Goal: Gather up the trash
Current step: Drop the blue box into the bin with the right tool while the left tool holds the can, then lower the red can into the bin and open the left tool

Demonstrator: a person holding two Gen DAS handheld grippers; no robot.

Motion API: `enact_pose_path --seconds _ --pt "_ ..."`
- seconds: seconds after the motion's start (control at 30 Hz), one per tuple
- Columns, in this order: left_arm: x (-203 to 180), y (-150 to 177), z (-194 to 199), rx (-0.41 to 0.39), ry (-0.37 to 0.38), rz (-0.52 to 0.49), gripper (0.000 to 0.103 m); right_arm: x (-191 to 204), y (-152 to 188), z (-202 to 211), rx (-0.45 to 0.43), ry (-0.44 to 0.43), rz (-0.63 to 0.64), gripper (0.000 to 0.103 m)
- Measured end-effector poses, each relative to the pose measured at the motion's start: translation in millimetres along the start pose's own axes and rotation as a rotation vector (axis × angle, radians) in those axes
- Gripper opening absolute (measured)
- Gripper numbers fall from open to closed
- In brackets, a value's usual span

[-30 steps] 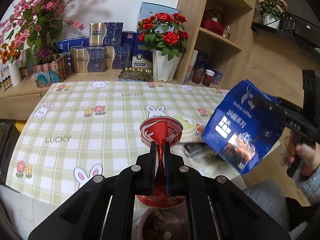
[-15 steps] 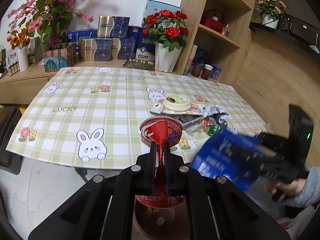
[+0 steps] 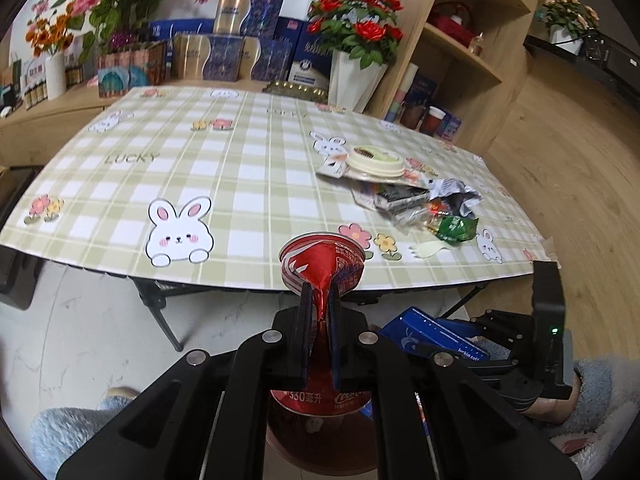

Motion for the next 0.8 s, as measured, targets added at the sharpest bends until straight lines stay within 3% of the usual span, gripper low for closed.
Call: enact_pose_path --seconds 0.23,0.63,0.8 --pt "0 3 -10 0.017 -0.002 -0.011 0.008 3 16 -24 0.104 -0.007 -0.009 0.044" --pt "3 7 -17 0.036 0.0 0.001 0.008 10 18 -31 0.134 -0.034 0.004 0.046" --pt "1 7 -16 0.037 0.002 -0.005 0.008 0 10 -20 0.075 -0.011 -0.04 0.061"
Point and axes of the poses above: each gripper's, at about its wrist camera, not at the fingertips, and z roughly against the way its jaws point, x to its left, y to its underside, the point moved 5 cm from there along -z, roughly the way its jaws point, and after that the axes turned 7 degrees about -x, right-handed, at the moved point
